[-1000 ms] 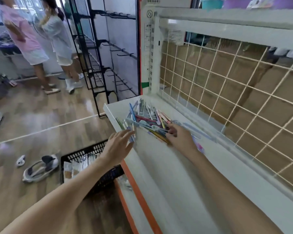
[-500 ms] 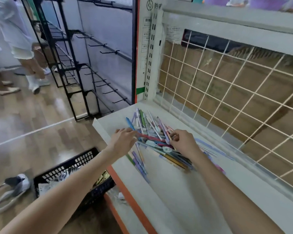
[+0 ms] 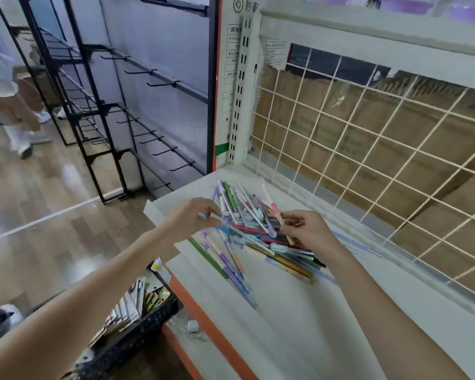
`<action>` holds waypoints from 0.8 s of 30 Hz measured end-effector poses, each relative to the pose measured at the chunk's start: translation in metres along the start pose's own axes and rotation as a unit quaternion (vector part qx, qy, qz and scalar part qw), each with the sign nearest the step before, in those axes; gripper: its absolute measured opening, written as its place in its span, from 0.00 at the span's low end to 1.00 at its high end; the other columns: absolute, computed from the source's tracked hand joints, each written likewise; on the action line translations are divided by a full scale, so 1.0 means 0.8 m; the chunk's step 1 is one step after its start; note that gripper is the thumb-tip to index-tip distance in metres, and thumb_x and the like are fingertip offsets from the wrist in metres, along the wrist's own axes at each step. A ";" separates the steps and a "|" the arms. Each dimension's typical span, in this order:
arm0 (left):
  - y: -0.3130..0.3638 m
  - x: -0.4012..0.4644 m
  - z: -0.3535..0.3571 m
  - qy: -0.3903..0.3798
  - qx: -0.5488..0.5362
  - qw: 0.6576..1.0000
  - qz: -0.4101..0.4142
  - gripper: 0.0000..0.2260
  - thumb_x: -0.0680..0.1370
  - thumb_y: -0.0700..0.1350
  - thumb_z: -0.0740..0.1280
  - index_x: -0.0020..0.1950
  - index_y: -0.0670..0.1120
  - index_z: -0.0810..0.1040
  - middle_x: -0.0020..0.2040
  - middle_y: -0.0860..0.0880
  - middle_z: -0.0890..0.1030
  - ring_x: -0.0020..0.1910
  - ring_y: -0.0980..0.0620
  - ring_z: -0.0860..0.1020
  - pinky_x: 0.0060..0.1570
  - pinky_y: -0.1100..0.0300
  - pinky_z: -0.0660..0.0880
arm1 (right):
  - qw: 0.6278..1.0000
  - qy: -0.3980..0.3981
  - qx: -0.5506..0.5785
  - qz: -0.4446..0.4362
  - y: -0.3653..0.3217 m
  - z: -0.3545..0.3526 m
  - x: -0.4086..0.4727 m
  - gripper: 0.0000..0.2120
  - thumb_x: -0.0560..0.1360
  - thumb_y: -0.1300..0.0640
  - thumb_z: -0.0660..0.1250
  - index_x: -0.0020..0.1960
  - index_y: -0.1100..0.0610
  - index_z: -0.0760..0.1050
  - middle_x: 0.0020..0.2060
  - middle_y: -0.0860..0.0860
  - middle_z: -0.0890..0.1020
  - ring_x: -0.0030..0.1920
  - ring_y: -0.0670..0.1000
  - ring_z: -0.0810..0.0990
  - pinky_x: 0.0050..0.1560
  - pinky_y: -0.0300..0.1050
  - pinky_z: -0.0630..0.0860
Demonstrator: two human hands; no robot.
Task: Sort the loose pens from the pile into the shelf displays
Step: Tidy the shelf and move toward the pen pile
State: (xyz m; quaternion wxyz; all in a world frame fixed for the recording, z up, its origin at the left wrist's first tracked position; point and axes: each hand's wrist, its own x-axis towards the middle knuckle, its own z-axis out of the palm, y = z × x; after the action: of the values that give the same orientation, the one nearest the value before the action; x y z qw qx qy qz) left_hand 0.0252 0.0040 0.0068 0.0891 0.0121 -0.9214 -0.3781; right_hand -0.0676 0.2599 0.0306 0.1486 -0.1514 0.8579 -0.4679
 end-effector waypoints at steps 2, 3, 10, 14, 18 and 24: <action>0.012 0.000 -0.005 0.034 -0.139 0.989 -0.026 0.06 0.73 0.40 0.71 0.42 0.51 0.78 0.33 0.51 0.77 0.34 0.51 0.75 0.39 0.58 0.72 | 0.999 -0.013 0.052 0.000 -0.004 0.000 -0.005 0.10 0.73 0.67 0.69 0.53 0.59 0.79 0.45 0.55 0.82 0.42 0.49 0.79 0.37 0.35 0.75; 0.020 0.000 -0.006 0.051 -0.189 0.980 -0.036 0.06 0.74 0.38 0.70 0.42 0.49 0.79 0.32 0.53 0.78 0.34 0.53 0.77 0.39 0.61 0.73 | 0.997 -0.021 0.069 0.002 -0.006 0.001 -0.008 0.10 0.73 0.67 0.68 0.53 0.59 0.79 0.45 0.54 0.82 0.41 0.48 0.79 0.37 0.34 0.75; 0.062 0.019 0.011 0.150 -0.328 0.929 -0.083 0.04 0.73 0.44 0.71 0.39 0.48 0.78 0.30 0.54 0.80 0.30 0.55 0.81 0.43 0.55 0.79 | 0.995 -0.015 0.095 -0.026 -0.024 0.022 -0.030 0.08 0.73 0.65 0.69 0.44 0.52 0.78 0.40 0.49 0.81 0.41 0.47 0.78 0.43 0.38 0.75; 0.073 0.029 0.023 0.134 -0.345 0.924 -0.100 0.05 0.72 0.47 0.71 0.39 0.48 0.77 0.29 0.54 0.81 0.31 0.54 0.81 0.44 0.54 0.80 | 0.995 0.023 0.086 -0.036 -0.028 0.026 -0.041 0.06 0.72 0.63 0.70 0.42 0.53 0.78 0.37 0.48 0.80 0.38 0.46 0.78 0.40 0.38 0.73; 0.080 0.035 0.036 0.094 -0.360 0.922 -0.104 0.05 0.72 0.45 0.72 0.40 0.46 0.78 0.33 0.48 0.82 0.32 0.52 0.81 0.43 0.54 0.80 | 0.994 0.056 0.095 -0.020 -0.016 0.019 -0.056 0.03 0.72 0.62 0.71 0.45 0.57 0.79 0.38 0.49 0.79 0.39 0.47 0.77 0.42 0.39 0.73; 0.109 0.033 0.062 0.044 -0.370 0.926 -0.060 0.03 0.75 0.39 0.69 0.46 0.45 0.79 0.33 0.52 0.83 0.33 0.57 0.82 0.39 0.65 0.79 | 0.989 0.079 0.121 0.026 0.010 0.005 -0.081 0.03 0.72 0.61 0.71 0.42 0.54 0.79 0.39 0.49 0.79 0.42 0.49 0.77 0.46 0.43 0.73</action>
State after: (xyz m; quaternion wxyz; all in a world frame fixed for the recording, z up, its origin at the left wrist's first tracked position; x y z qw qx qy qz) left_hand -0.0057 0.0980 0.0375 0.1051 0.0501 -0.7086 -0.6959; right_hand -0.0081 0.2867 0.0290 0.1093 -0.0721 0.8079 -0.5745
